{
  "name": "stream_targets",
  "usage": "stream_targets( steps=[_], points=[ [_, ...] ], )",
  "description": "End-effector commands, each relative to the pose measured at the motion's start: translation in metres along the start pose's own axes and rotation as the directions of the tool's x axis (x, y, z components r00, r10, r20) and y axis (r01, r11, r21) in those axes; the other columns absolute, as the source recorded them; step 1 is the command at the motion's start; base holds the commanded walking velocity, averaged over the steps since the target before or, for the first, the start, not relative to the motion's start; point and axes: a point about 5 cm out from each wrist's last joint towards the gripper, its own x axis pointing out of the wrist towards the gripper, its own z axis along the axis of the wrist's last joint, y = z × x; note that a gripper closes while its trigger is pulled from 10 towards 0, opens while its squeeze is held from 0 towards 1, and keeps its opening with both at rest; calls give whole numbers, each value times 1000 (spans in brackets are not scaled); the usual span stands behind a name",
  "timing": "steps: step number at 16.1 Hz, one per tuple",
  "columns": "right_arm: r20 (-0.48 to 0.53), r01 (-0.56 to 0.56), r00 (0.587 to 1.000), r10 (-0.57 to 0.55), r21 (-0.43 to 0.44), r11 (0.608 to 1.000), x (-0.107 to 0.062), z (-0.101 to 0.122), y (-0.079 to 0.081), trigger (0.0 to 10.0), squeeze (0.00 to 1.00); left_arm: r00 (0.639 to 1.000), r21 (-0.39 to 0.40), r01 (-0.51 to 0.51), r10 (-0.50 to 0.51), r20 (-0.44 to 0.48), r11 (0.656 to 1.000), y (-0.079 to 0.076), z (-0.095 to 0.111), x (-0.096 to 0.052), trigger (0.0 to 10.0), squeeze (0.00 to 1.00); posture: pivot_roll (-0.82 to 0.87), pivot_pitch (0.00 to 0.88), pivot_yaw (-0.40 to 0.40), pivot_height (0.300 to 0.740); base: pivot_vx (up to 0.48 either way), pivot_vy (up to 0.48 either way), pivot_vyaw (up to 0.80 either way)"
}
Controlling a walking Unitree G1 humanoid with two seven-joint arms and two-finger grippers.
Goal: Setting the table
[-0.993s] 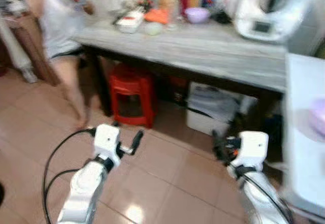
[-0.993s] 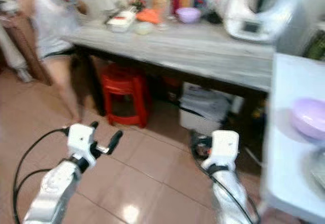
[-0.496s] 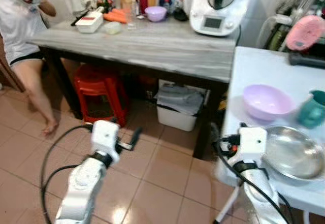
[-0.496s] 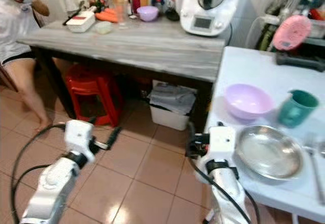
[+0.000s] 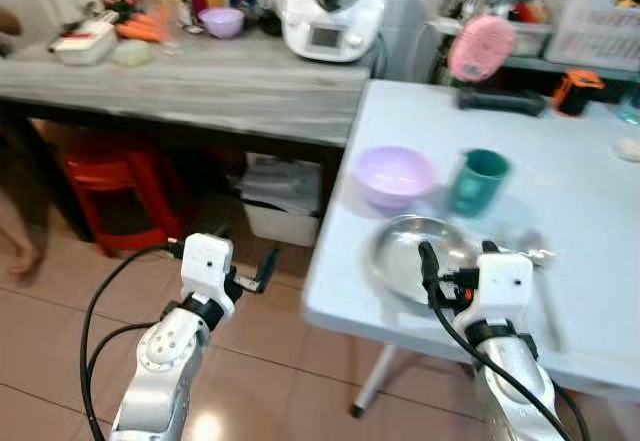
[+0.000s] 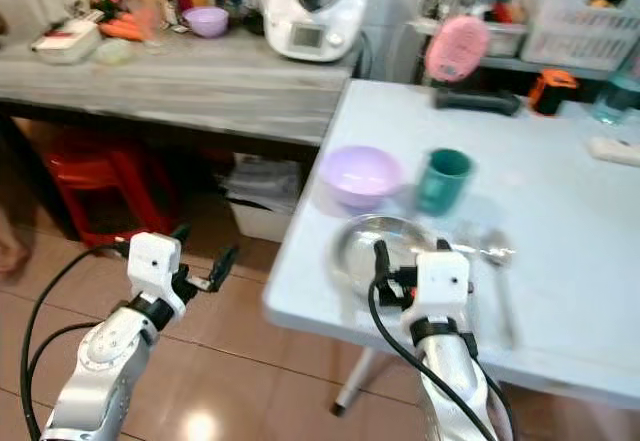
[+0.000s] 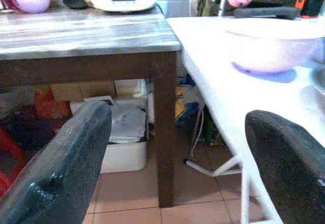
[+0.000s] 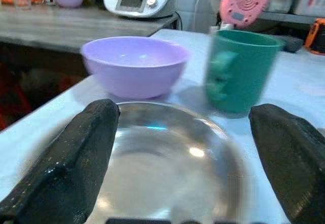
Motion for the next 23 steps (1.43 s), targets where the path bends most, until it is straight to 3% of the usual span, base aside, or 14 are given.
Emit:
stream_targets(
  steps=[1,8,12,17,23],
  points=[
    [16,4,1000,-4,-10,1000,0,4,-1,10000,0,1000,3,4,-4,4,1000,-2,1,0,10000,0,23,0,36,740,0,0,0],
    [-6,29,1000,-29,23,999,0,0,-2,10000,0,1000,11,8,-8,4,1000,-2,1,-2,10000,0,26,0,39,740,0,0,0],
    [-68,51,997,-44,104,993,3,-6,-5,10000,0,996,65,85,-85,-6,994,-7,-4,-7,10000,0,22,0,40,740,0,0,0],
    [-130,20,992,4,184,983,20,-9,-5,10000,0,981,90,191,-189,-31,977,-10,-7,-11,10000,0,22,0,39,740,0,0,0],
    [-237,-36,966,102,269,963,37,-17,14,10000,0,971,91,237,-234,-42,967,-12,-8,-15,10000,0,29,0,39,740,0,0,0]
  ],
)
